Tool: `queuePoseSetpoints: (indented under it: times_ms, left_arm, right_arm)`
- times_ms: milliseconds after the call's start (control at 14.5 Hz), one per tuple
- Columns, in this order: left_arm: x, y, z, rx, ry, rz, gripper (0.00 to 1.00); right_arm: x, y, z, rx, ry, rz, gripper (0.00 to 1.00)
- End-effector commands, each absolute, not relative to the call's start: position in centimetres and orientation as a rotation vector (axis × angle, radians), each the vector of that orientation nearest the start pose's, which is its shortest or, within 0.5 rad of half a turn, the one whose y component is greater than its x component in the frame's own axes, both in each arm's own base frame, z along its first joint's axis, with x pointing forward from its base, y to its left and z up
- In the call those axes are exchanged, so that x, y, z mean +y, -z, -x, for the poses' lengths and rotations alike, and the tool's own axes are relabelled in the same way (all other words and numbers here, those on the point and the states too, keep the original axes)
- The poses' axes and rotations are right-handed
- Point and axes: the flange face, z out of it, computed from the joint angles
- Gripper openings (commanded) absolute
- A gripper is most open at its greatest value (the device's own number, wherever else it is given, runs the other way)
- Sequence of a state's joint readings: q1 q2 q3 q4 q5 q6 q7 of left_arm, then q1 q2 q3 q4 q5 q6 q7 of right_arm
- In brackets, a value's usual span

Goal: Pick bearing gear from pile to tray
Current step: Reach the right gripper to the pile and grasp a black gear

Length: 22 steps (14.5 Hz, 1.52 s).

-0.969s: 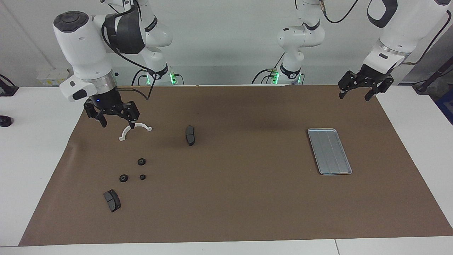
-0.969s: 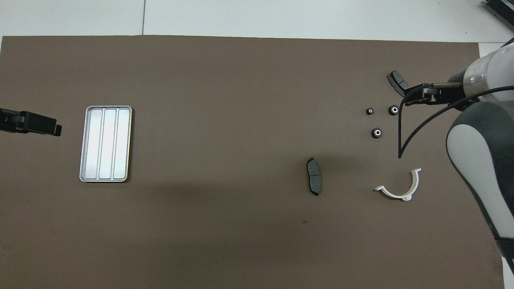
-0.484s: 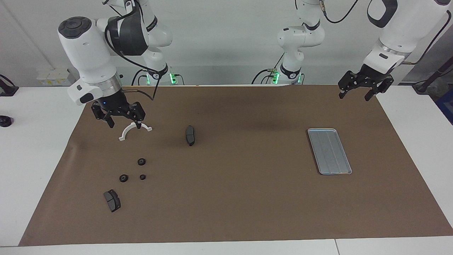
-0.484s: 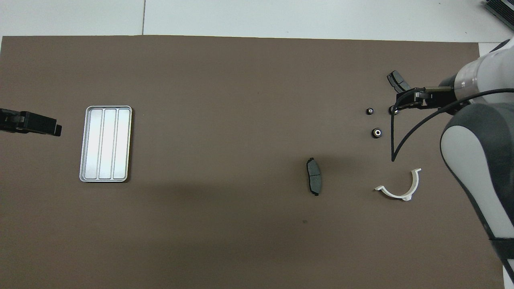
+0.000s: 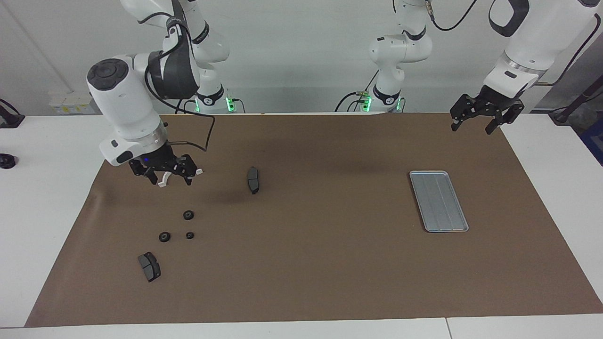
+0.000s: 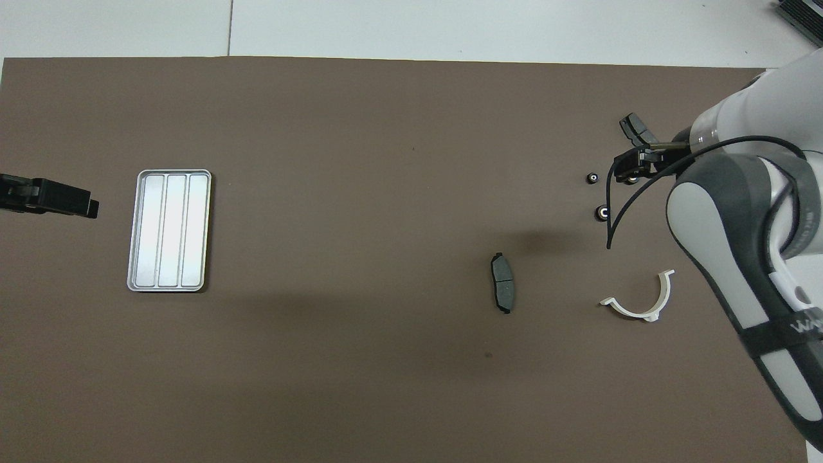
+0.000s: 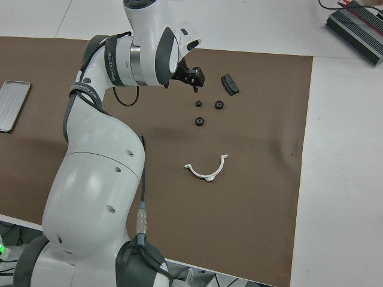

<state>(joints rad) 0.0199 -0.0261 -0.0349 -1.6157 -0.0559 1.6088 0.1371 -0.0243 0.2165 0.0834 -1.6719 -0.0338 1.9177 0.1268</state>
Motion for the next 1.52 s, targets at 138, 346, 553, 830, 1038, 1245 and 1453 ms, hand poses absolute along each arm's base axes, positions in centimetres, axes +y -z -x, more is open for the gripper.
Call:
queuePoseSetpoints:
  times_ms: [138,346,553,830,1038,1245,1453]
  left_arm:
    - [-1.2,-62.3,-53.9,0.22,0.03,3.193,1.0]
    - [-1.2,-62.3,-53.9,0.22,0.03,3.193,1.0]
    - [-1.2,-62.2,-53.9,0.22,0.028,3.193,1.0]
    - [-1.2,-62.3,-53.9,0.22,0.03,3.193,1.0]
    - [-1.2,-62.2,-53.9,0.22,0.028,3.193,1.0]
    - [-1.2,-62.3,-53.9,0.22,0.03,3.193,1.0]
    - [-1.2,-62.3,-53.9,0.22,0.03,3.193,1.0]
  right_arm:
    - [1.2,-42.6,-66.2,0.038,0.02,3.192,1.0]
    - [0.8,-39.6,-66.2,0.044,-0.039,3.19,1.0]
    - [0.8,-36.3,-65.2,0.042,-0.08,3.188,0.95]
    - [1.1,-32.8,-63.7,0.037,-0.107,3.183,0.84]
    - [1.3,-31.2,-62.3,0.036,-0.122,3.183,0.78]
    - [1.1,-29.9,-61.5,0.041,-0.124,3.181,0.73]
    - [1.1,-29.7,-61.4,0.043,-0.129,3.181,0.62]
